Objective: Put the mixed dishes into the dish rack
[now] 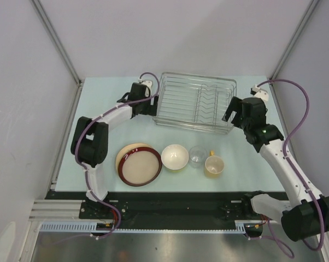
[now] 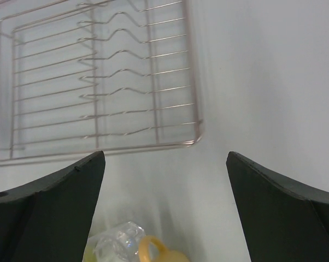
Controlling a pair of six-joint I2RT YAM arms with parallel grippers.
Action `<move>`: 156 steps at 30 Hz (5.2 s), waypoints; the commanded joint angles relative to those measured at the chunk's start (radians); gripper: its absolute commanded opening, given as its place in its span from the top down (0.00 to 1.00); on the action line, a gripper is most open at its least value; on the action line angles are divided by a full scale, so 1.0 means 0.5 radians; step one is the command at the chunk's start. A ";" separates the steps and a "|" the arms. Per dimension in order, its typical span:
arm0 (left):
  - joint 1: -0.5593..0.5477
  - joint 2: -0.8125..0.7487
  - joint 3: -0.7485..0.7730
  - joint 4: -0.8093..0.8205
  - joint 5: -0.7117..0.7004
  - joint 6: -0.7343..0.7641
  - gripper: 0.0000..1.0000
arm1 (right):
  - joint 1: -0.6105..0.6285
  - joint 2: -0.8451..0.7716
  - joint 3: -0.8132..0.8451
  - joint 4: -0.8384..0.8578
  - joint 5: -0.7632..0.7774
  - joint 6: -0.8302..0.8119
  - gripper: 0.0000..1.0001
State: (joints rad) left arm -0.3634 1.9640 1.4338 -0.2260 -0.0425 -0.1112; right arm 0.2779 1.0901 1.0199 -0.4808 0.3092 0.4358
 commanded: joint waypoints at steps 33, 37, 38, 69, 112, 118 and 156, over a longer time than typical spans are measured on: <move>0.181 -0.927 -0.831 -0.174 -0.062 0.216 0.12 | -0.022 1.241 0.813 -0.005 -0.413 -0.062 0.18; 0.178 -1.038 -0.635 -0.232 -0.007 0.216 0.12 | 0.125 1.039 0.832 -0.020 -0.220 -0.150 0.14; 0.178 -1.065 -0.595 -0.269 -0.004 0.216 0.12 | 0.162 0.993 0.841 -0.050 -0.183 -0.172 0.13; 0.184 -1.983 -0.981 -0.659 0.033 0.403 0.06 | 1.549 0.627 0.139 -0.155 0.210 0.015 0.32; 0.196 -1.980 -1.103 -0.567 0.018 0.419 0.06 | 1.331 0.937 0.123 0.139 0.133 -0.178 0.30; 0.199 -1.995 -1.100 -0.570 -0.001 0.440 0.06 | 1.273 1.010 0.050 0.228 0.020 -0.163 0.31; 0.196 -2.001 -1.128 -0.548 -0.007 0.446 0.05 | 1.294 0.783 0.034 0.090 0.014 -0.120 0.75</move>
State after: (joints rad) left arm -0.2741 0.9844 0.8730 -0.5331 -0.0349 0.0986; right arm 0.9211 1.4754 1.0065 -0.4374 0.3019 0.3668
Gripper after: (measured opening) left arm 0.943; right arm 0.251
